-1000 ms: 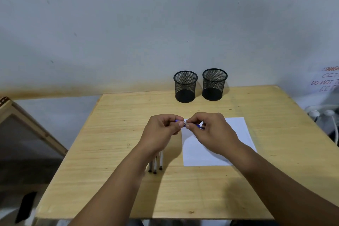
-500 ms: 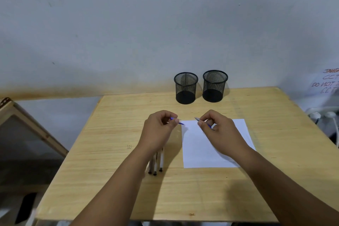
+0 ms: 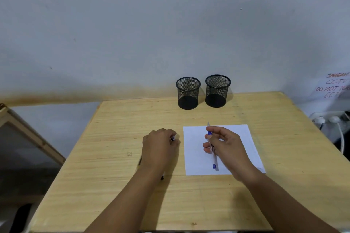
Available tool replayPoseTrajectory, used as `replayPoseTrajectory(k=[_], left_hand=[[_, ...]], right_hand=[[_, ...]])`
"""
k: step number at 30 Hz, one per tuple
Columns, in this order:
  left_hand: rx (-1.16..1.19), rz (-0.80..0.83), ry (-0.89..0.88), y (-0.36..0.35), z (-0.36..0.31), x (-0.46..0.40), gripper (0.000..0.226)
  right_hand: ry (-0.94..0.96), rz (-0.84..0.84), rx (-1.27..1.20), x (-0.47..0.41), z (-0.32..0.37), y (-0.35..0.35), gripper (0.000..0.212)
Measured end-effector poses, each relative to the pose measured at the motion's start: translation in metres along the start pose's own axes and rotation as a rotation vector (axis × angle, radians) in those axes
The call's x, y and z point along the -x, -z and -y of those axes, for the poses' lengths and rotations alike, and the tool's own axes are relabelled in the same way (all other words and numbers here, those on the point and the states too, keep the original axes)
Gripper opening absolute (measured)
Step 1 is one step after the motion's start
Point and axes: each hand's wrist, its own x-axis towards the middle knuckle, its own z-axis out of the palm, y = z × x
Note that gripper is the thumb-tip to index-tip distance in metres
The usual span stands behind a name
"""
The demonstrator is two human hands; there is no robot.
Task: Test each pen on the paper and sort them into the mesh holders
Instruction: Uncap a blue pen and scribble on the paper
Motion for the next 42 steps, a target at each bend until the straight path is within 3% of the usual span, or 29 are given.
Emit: replayPoseTrajectory(k=[3, 7, 11, 17, 24, 30, 37, 42], left_hand=[[-0.059, -0.026, -0.005, 0.001, -0.001, 0.006, 0.027], [-0.007, -0.050, -0.079, -0.001, -0.004, 0.018, 0.015], [0.007, 0.044, -0.234, -0.008, -0.010, 0.037, 0.036], [-0.054, 0.179, -0.276, -0.016, -0.017, 0.050, 0.063], [-0.115, 0.193, -0.325, -0.020, -0.018, 0.055, 0.060], [-0.151, 0.204, -0.352, -0.019, -0.017, 0.054, 0.062], [-0.155, 0.194, -0.368, -0.018, -0.015, 0.052, 0.061], [-0.147, 0.163, -0.395, -0.020, -0.013, 0.053, 0.059]], right_hand=[[0.008, -0.016, 0.079, 0.000, -0.004, 0.001, 0.027], [0.013, 0.004, 0.100, 0.000, -0.008, 0.005, 0.032], [0.042, 0.024, 0.077, 0.003, -0.008, 0.009, 0.035], [0.103, 0.051, 0.149, 0.010, -0.014, 0.021, 0.037], [0.126, 0.050, 0.149, 0.009, -0.017, 0.032, 0.041], [0.256, -0.057, 0.154, 0.007, -0.014, 0.027, 0.023], [0.144, -0.062, -0.017, -0.016, -0.004, -0.001, 0.010], [0.180, -0.038, 0.157, -0.031, -0.003, -0.018, 0.016]])
